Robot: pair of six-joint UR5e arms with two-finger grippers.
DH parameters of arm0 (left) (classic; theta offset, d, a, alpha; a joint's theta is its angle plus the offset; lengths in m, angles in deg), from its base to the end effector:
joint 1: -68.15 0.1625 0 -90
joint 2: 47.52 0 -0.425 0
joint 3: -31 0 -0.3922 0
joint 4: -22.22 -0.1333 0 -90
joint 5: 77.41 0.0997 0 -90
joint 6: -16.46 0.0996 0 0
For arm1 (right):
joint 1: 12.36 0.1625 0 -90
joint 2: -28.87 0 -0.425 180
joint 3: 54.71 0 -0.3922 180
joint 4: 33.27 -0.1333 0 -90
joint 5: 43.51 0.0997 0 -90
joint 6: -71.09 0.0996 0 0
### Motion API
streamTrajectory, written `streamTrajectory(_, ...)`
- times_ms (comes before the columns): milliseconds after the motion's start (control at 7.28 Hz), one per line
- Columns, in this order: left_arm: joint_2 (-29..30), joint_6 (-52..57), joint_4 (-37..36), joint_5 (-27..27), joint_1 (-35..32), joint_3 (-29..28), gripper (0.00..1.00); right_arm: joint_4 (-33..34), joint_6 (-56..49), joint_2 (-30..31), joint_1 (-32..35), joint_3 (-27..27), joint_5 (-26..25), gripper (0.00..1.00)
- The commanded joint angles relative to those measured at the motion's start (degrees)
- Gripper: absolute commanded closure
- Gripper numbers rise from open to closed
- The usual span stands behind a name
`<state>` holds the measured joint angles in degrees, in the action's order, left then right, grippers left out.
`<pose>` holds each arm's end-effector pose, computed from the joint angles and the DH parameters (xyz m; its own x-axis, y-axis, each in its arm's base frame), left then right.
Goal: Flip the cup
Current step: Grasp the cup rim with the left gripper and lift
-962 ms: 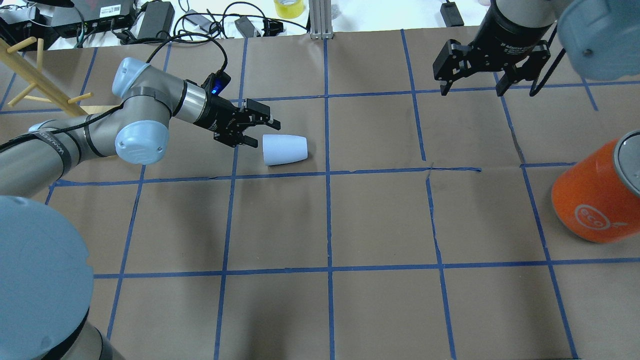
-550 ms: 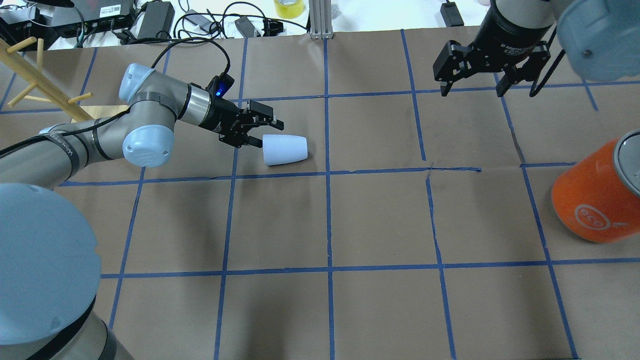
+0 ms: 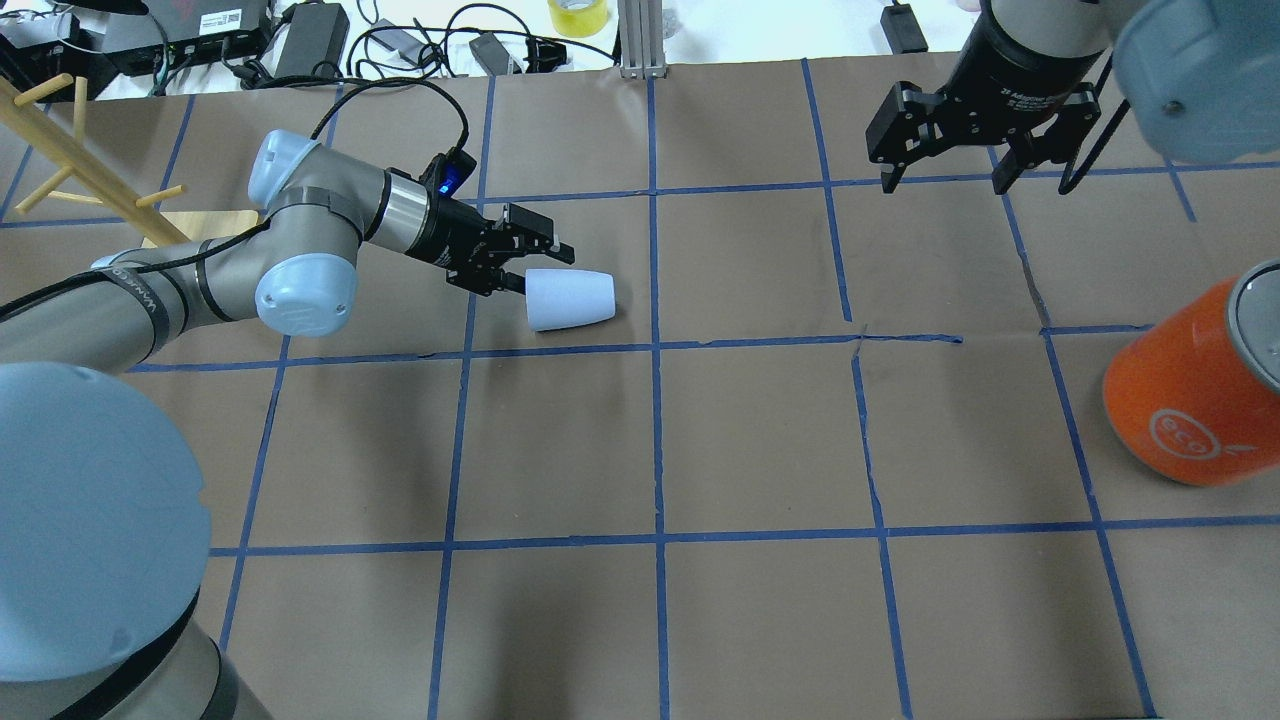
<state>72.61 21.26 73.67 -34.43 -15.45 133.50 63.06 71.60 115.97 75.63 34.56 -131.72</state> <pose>-0.1384 -0.6158 0.1896 -0.6786 -0.0443 0.7331 -0.0546 0.9985 0.0098 0.1181 -0.5245 0.4800 -0.9986 0.0417 -0.0318 0.0439 0.9964 -0.0723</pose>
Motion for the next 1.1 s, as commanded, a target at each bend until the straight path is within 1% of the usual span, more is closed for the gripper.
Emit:
streamTrajectory(0, 0.0, -0.1, -0.1, -0.5, -0.1, 0.1, 0.72, 0.0, -0.2, 0.0, 0.0, 0.0, -2.9, 0.00)
streamTrajectory(275, -0.2, -0.1, 0.0, -1.0, -0.2, 0.1, 0.86, 0.0, -0.2, -0.1, 0.0, 0.0, -3.5, 0.00)
streamTrajectory(412, -0.2, -0.3, 0.0, -2.5, -0.2, 0.1, 0.93, 0.0, -0.2, -0.1, 0.0, 0.0, -3.5, 0.00)
streamTrajectory(824, -3.0, -8.5, -0.2, -2.5, -0.1, -0.6, 0.94, 0.8, 0.0, -0.1, 0.1, 0.0, -3.5, 0.00)
streamTrajectory(962, -4.0, -9.9, -0.5, -1.3, -0.1, -0.8, 0.95, 0.6, 0.0, -0.1, 0.0, 0.0, -3.5, 0.00)
